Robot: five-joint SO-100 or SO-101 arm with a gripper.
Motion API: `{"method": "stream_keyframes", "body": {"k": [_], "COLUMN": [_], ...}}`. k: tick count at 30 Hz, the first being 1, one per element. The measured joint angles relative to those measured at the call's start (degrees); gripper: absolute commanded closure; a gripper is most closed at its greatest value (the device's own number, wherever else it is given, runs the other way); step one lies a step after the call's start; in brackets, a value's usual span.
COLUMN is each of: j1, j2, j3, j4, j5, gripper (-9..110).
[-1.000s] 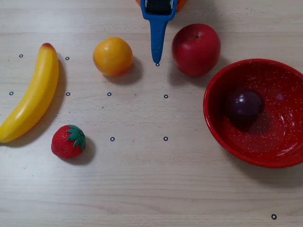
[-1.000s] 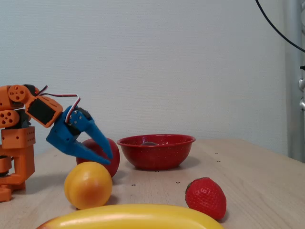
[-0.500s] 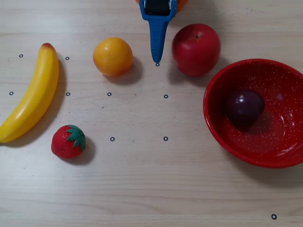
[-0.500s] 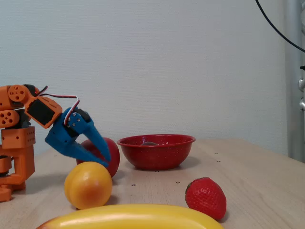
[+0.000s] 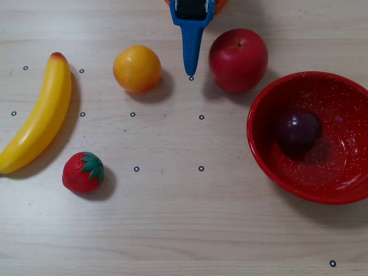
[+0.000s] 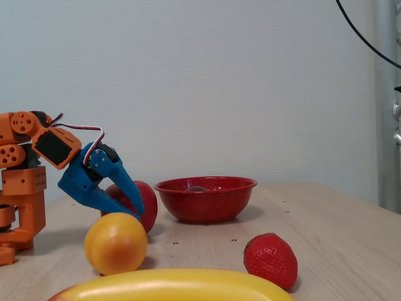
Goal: Put plum in the red bowl.
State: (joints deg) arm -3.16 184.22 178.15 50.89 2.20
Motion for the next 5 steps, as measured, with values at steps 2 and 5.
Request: {"method": "stream_keyframes", "body": {"k": [2,5], "j1": [0.0,0.0], "j2": [0.0,0.0], "j3": [0.0,0.0], "j4": [0.0,0.0], "j5": [0.0,0.0], "gripper": [101,101]}}
